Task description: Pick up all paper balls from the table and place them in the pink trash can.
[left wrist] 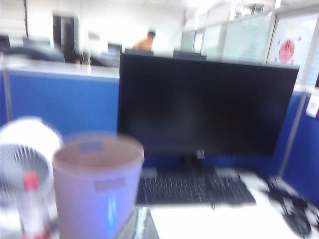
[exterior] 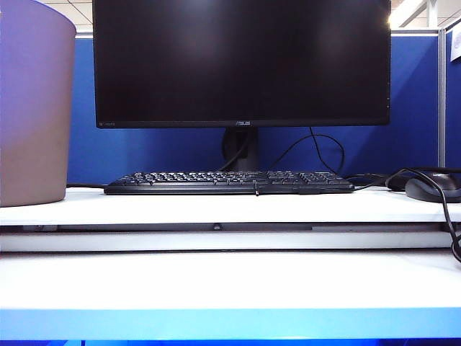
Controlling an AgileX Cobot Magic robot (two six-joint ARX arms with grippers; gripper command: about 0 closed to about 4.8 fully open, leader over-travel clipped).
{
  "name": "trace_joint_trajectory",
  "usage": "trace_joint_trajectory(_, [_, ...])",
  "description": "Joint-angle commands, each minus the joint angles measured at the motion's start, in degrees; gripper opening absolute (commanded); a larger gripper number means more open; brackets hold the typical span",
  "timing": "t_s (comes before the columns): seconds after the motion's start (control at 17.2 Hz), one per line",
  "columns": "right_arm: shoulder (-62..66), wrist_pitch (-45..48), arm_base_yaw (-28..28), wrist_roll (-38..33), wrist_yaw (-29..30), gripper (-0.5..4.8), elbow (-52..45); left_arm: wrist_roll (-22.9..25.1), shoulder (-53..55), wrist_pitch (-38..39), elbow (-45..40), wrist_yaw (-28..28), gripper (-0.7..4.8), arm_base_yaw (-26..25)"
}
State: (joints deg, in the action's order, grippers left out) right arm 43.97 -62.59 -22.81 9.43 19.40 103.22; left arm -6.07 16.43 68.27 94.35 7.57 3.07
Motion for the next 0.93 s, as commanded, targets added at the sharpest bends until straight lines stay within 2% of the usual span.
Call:
trace_joint_trajectory(0.06, [-9.0, 18.1, 0.0, -8.5, 3.5, -0.05, -17.9, -6.8, -5.4, -3.0, -11.1, 3.3, -0.05, -0.2])
trace_joint_trajectory(0.23, [-19.1, 34.0, 0.0, -15.1, 2.6, -0.05, -37.0, -8.0, -11.7, -11.6, -24.3, 6.5, -0.05, -0.2])
trace_joint_trajectory(0.35, [-23.4, 41.7, 0.0, -15.1, -0.7, -0.05, -47.1, -7.9, -13.6, -18.9, -33.2, 7.6, -0.05, 0.0])
trace_joint_trajectory(0.52, [-25.9, 50.3, 0.0, -15.2, -4.2, -0.05, -60.2, -7.9, -13.8, -29.8, -46.3, 12.7, -0.05, 0.0])
trace_joint_trajectory(0.64, [-25.0, 56.6, 0.0, -15.1, -9.6, -0.05, -68.1, -8.4, -13.8, -39.0, -55.4, 13.7, -0.05, 0.0])
trace_joint_trajectory(0.81, [-21.7, 67.7, 0.0, -14.7, -21.2, -0.05, -78.5, -12.3, -13.8, -53.1, -68.5, 13.6, -0.05, 0.0])
trace_joint_trajectory(0.93, [-20.1, 69.2, 0.0, -14.8, -22.4, -0.05, -81.9, -17.2, -13.8, -54.9, -73.4, 12.8, -0.05, 0.0])
